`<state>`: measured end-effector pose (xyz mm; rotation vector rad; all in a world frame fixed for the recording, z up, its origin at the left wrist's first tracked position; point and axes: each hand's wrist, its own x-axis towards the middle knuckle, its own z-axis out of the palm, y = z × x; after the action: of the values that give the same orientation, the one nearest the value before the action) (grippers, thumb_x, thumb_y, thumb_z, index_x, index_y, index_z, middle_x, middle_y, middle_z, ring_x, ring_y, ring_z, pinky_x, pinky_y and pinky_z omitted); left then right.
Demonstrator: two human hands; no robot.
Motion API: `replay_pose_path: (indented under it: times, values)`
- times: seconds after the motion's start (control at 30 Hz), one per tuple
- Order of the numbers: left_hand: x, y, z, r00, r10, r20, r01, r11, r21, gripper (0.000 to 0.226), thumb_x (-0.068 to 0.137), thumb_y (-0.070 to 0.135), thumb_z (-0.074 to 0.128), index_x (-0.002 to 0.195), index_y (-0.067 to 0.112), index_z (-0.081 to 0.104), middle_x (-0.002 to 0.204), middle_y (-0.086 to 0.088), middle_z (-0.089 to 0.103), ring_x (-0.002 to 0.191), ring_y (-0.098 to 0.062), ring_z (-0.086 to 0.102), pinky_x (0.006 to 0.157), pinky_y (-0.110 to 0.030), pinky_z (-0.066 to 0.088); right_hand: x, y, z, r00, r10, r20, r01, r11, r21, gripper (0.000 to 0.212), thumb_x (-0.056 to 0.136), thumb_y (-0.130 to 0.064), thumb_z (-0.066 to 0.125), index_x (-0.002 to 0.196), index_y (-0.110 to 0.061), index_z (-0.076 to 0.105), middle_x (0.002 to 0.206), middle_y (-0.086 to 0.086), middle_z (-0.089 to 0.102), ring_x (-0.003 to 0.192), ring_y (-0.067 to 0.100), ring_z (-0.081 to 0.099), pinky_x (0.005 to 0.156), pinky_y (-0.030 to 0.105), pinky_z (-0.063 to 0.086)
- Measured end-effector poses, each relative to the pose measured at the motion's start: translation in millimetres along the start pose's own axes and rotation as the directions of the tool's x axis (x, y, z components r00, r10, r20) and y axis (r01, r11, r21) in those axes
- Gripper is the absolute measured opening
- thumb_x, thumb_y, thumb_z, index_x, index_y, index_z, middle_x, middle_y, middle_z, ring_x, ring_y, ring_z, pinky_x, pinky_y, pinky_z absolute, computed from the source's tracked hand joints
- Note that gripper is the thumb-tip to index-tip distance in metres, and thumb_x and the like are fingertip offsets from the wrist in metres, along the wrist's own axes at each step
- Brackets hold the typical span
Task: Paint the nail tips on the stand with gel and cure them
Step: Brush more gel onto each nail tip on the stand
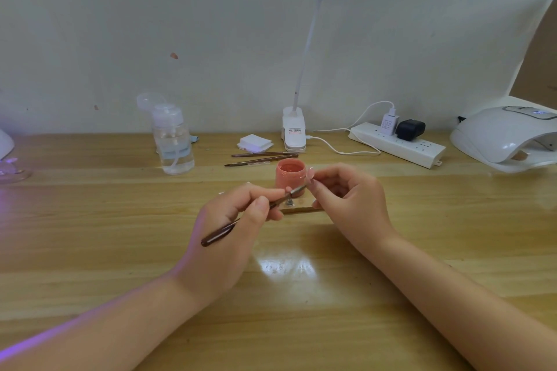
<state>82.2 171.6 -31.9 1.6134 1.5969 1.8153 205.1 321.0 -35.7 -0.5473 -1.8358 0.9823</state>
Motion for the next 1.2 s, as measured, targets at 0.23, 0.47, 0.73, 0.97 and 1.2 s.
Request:
replay_pose_path:
  times: [0.23,0.47,0.73,0.97,1.2]
  values:
    - [9,2,-3,0.991,-0.031,-0.129,0.031,1.0,-0.004,0.017,0.086,0.024,0.058,0.087,0.032,0.073,0.076,0.008,0.071,0.07,-0.002,0.062,0.061,-0.011,0.046,1,4,2,1.0,0.014,-0.018,-0.015,0.998,-0.055,0.009,0.083,-0.013,0.073,0.081,-0.021,0.07,0.07,-0.002,0.071,0.064,0.027,0.067,0.066,0.049,0.056]
    - [52,9,-11,0.974,-0.056,-0.218,0.091,0.984,0.154,0.019,0.092,0.02,0.064,0.078,0.032,0.07,0.071,0.019,0.07,0.065,0.008,0.061,0.055,-0.005,0.041,1,8,3,0.999,-0.053,0.006,0.053,0.979,-0.197,0.003,0.082,-0.009,0.073,0.082,-0.012,0.073,0.069,-0.004,0.069,0.06,0.016,0.061,0.064,0.038,0.053]
    - [127,3,3,0.968,-0.248,-0.046,0.237,0.831,0.504,0.019,0.081,0.019,0.058,0.078,0.002,0.068,0.075,-0.014,0.069,0.059,-0.013,0.051,0.055,-0.027,0.042,2,10,6,0.992,-0.127,0.016,0.127,0.958,-0.256,0.005,0.081,-0.009,0.073,0.076,-0.011,0.072,0.06,-0.014,0.062,0.052,0.007,0.054,0.055,0.017,0.042]
    - [142,-11,18,0.904,-0.424,0.058,0.308,0.738,0.6,0.017,0.079,0.016,0.052,0.075,0.005,0.064,0.083,-0.011,0.073,0.068,-0.02,0.052,0.062,-0.032,0.038,2,12,7,0.992,-0.122,0.019,0.123,0.958,-0.259,0.007,0.079,-0.005,0.072,0.078,-0.012,0.072,0.065,-0.008,0.066,0.053,0.009,0.054,0.055,0.018,0.043]
    - [144,-15,8,0.887,-0.45,-0.1,0.45,0.798,0.401,0.022,0.084,0.017,0.058,0.066,0.012,0.07,0.057,0.004,0.07,0.061,-0.008,0.057,0.059,-0.026,0.041,2,11,7,0.994,-0.113,0.014,0.113,0.965,-0.236,0.005,0.081,-0.008,0.072,0.077,-0.012,0.071,0.065,-0.009,0.065,0.053,0.01,0.054,0.055,0.019,0.044]
